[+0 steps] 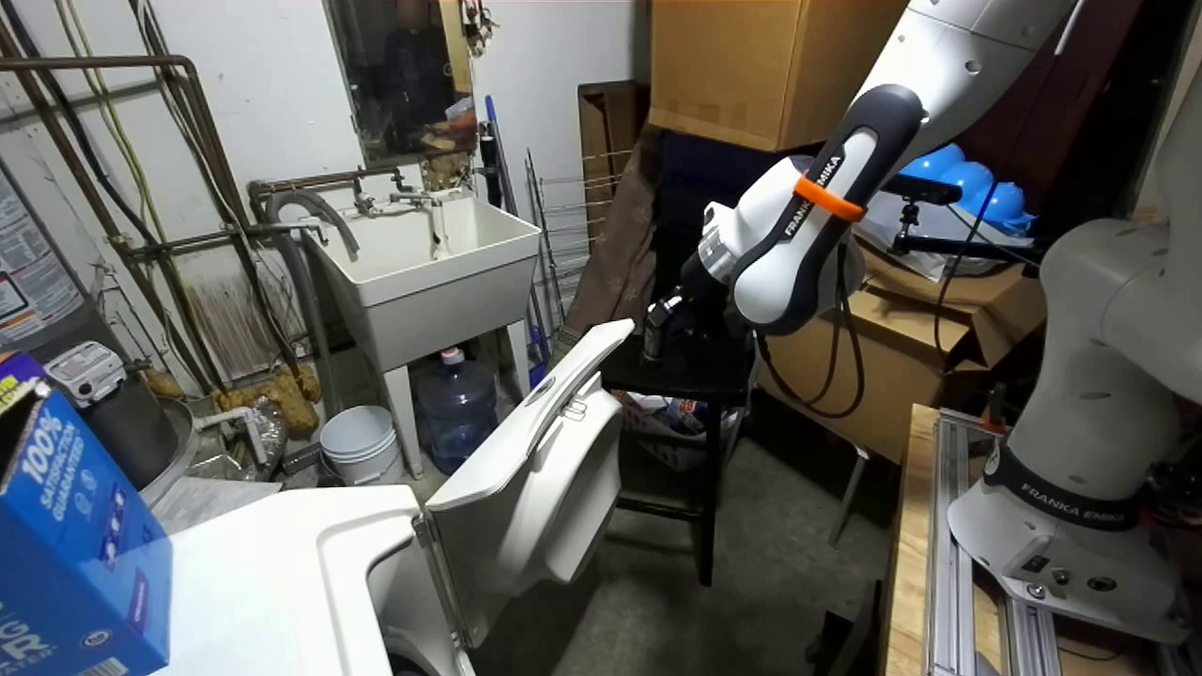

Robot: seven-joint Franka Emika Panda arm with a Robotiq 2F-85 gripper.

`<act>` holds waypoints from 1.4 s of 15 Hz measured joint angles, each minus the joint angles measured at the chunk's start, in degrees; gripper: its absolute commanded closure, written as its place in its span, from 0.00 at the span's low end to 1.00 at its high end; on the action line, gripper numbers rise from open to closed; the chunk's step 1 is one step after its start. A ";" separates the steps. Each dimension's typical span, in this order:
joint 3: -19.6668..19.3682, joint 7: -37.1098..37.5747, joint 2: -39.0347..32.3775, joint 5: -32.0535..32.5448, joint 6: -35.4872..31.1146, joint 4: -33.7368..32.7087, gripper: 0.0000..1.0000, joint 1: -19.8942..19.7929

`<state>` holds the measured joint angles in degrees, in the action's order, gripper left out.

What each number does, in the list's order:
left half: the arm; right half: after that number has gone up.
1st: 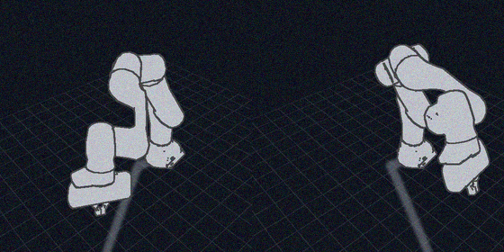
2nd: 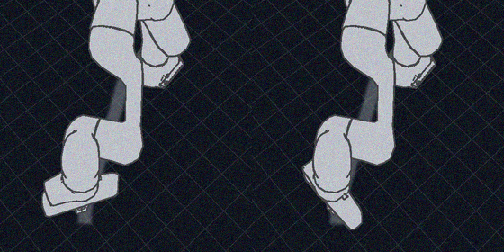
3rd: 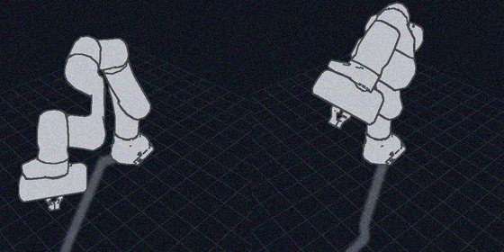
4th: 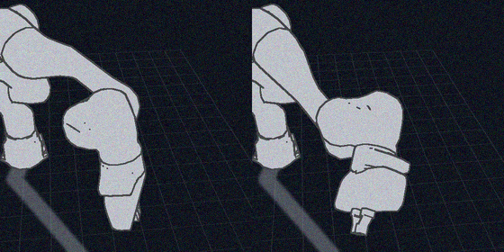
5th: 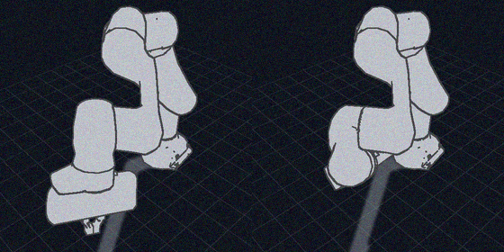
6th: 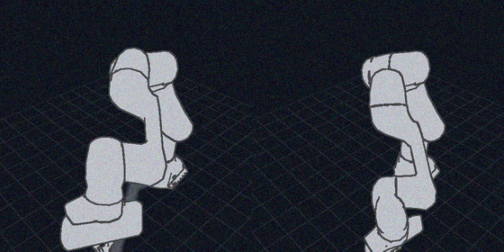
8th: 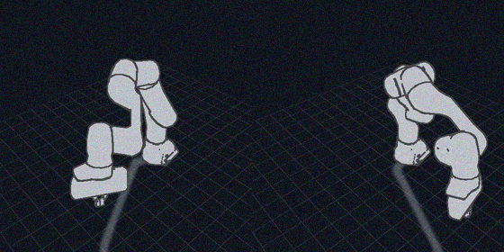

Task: Move the pepper cellar to the black table

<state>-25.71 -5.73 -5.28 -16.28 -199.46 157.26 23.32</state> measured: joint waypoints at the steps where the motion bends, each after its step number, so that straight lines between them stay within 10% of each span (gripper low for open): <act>1: 0.23 0.60 0.03 0.16 1.53 -0.21 0.80 -3.04; 7: 3.74 3.31 -0.43 1.04 12.24 -3.72 0.80 -25.34; 8: 3.99 4.36 -1.15 1.04 13.70 -5.22 0.55 -27.39; 11: 5.25 6.96 -2.74 1.04 18.04 -9.23 0.55 -30.34; 12: 5.52 7.52 -3.01 1.04 18.17 -9.62 0.80 -30.36; 21: 4.09 11.03 -18.50 0.76 17.87 -24.86 0.80 -36.49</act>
<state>-21.61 5.30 -23.78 -15.52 -181.59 132.40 -13.17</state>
